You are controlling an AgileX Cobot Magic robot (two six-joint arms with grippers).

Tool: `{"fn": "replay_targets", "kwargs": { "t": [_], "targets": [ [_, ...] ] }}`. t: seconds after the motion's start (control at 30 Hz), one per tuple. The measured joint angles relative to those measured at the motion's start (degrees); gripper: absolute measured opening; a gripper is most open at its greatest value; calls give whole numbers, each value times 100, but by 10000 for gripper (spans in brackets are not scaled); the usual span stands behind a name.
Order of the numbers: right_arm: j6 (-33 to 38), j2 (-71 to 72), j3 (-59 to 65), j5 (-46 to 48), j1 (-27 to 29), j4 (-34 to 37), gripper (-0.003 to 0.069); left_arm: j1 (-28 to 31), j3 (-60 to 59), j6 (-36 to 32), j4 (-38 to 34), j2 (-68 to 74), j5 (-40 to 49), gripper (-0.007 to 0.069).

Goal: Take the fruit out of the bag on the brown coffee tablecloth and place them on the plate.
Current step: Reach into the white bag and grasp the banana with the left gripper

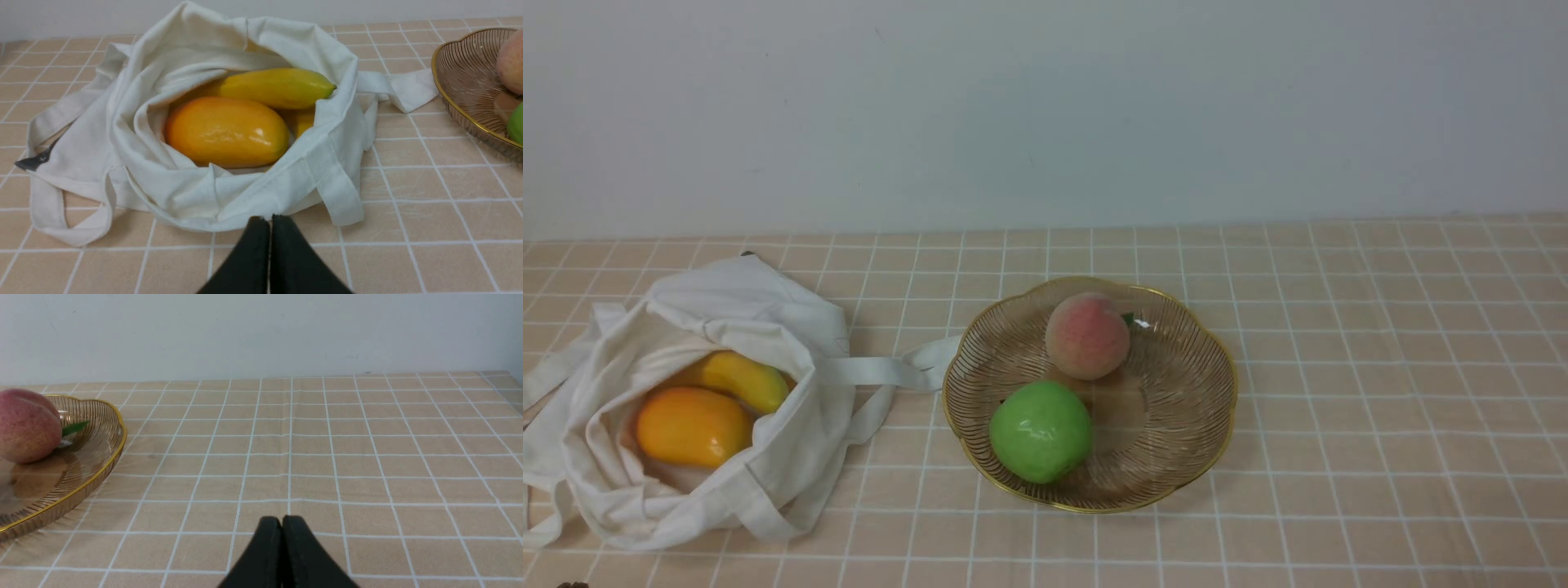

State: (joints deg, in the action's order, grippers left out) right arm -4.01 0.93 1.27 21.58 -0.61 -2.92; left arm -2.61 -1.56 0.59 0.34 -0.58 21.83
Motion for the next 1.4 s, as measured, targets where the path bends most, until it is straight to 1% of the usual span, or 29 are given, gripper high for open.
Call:
{"fn": "replay_targets", "kwargs": {
  "t": [0.1,0.2,0.27,0.33,0.37,0.47,0.5,0.53,0.57,0.6,0.63,0.7,0.73,0.83,0.87,0.9,0.97,1.0,1.1,1.13,1.27,1.4],
  "targets": [
    [0,0,0,0,0,0,-18,0,-1,23,-34,0,-85,-8],
    [0,0,0,0,0,0,-18,0,-7,197,-306,0,-533,-8],
    [0,0,0,0,0,0,-18,0,-7,526,-896,0,-1166,-8],
    [0,0,0,0,0,0,-18,0,-7,680,-1260,0,-1637,-8],
    [0,0,0,0,0,0,-18,0,-7,726,-1454,0,-2068,-8],
    [0,0,0,0,0,0,-18,0,-19,770,-1702,0,-3366,-8],
    [0,0,0,0,0,0,-18,0,-13,778,-1729,0,-3588,-8],
    [0,0,0,0,0,0,-18,0,81,778,-1788,0,-4038,-8],
    [0,0,0,0,0,0,-18,0,411,770,-1810,16,-4117,-8],
    [0,0,0,0,0,0,-18,0,716,721,-1800,113,-3912,-8],
    [0,0,0,0,0,0,-18,0,1075,638,-1762,243,-3512,-8],
    [0,0,0,0,0,0,-18,0,1865,411,-1642,890,-2032,-8],
    [0,0,0,0,0,0,-18,0,2191,321,-1595,1139,-1530,-8],
    [0,0,0,0,0,0,-18,0,3114,52,-1436,2350,500,-8],
    [0,0,0,0,0,0,-18,0,3630,-214,-1293,3234,1699,-8],
    [0,0,0,0,0,0,-18,0,3848,-422,-1235,3670,2173,-8],
    [0,0,0,0,0,0,-18,0,4189,-1025,-1021,4577,2834,-8],
    [0,0,0,0,0,0,-18,0,4361,-1603,-884,5032,3122,-8],
    [0,0,0,0,0,0,-18,0,4614,-2649,-711,6147,3331,-8],
    [0,0,0,0,0,0,-18,0,4732,-2846,-686,6582,3280,-8],
    [0,0,0,0,0,0,-18,0,5139,-3081,-521,7730,2772,-8],
    [0,0,0,0,0,0,-18,0,5597,-3172,-108,8546,2606,-8]
  ]
}}
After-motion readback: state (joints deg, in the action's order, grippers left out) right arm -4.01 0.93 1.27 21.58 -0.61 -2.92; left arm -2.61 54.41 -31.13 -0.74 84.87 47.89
